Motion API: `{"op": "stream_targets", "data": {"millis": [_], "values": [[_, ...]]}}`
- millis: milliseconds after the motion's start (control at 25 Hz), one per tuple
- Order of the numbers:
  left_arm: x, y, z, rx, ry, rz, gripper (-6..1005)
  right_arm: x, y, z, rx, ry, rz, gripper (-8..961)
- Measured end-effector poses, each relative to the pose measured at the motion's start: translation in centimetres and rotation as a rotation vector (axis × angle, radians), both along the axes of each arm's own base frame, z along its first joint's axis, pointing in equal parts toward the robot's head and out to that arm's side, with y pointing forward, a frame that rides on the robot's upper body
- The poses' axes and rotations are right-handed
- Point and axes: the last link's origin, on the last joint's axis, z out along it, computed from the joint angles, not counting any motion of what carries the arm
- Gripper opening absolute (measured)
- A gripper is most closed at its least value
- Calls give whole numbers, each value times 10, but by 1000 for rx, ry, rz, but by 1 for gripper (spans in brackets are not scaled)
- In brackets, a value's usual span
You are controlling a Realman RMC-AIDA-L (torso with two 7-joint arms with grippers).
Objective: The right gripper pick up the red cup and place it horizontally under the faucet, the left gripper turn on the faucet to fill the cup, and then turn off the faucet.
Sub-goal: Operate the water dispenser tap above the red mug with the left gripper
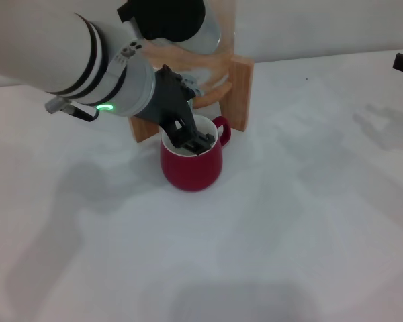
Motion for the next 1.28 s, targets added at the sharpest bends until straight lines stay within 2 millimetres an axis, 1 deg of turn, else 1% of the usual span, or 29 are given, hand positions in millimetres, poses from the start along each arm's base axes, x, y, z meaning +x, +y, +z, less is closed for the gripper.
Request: {"op": "stream_targets", "data": {"millis": [560,960,1280], "values": [[3,4,0,16,-4,-21,795,1,0,-1,0,2,-2,390],[6,11,-3,22,3,-22,795,2,1,-1,3,-4,-8,390],[8,9,-6,14,12,-37,795,2,1,-1,6,-5,-11,390]]}}
